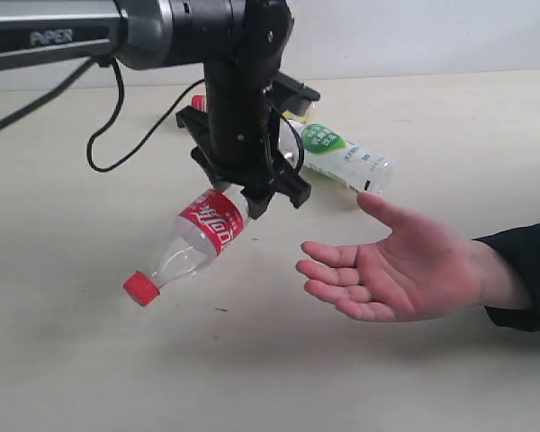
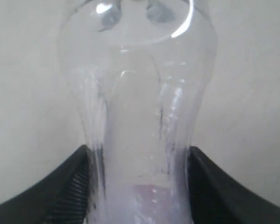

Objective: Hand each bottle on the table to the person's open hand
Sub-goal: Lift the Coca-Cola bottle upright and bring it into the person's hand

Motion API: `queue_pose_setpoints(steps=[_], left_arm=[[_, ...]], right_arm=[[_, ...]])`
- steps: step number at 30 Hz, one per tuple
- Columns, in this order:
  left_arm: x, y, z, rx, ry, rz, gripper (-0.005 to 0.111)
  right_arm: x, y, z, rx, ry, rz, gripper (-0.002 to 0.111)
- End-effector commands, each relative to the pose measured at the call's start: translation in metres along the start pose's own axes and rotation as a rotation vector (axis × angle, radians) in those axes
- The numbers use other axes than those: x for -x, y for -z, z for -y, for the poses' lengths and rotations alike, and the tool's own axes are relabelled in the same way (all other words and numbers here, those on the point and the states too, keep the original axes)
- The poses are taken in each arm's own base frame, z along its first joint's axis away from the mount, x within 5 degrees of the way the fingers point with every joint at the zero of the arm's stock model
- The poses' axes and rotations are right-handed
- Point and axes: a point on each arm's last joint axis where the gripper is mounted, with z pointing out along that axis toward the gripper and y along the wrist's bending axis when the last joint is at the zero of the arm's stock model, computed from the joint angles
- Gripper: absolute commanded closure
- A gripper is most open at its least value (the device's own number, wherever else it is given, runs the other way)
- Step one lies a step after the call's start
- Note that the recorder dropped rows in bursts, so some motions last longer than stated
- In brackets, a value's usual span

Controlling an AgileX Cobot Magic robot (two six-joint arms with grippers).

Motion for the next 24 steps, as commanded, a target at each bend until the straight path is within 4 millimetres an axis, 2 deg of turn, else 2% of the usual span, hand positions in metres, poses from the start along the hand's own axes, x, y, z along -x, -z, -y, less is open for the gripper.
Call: queue_pose_setpoints(steps=[1, 5, 9, 13, 15, 24], left_arm=[[-0.004, 0.046, -0.007, 0.005, 0.087, 0.12, 0.107], [-0.01, 0.075, -0.01, -0.017, 0.235, 0.189, 0.107], [-0.016, 0.091, -0.004, -0.108, 0.417, 0.193, 0.107], [-0.017, 0.099, 0.012, -0.299, 0.511, 0.157, 0.107], [-0.015, 0.101, 0.019, -0.385, 0.505, 0.157, 0.107], [-0.019, 0.103, 0.027, -0.463, 0.514, 0.093, 0.107]], right_arm=[[-0.001, 0.0, 0.0, -0.003, 0.01, 0.008, 0.108], [-0.001, 0.0, 0.0, -0.003, 0.01, 0.008, 0.108], [-0.001, 0.0, 0.0, -0.003, 0.01, 0.008, 0.108], [-0.001, 0.0, 0.0, -0.003, 0.01, 0.008, 0.108], [-0.001, 0.0, 0.0, -0.003, 0.01, 0.008, 0.108], [-0.001, 0.0, 0.0, -0.003, 0.01, 0.008, 0.108]])
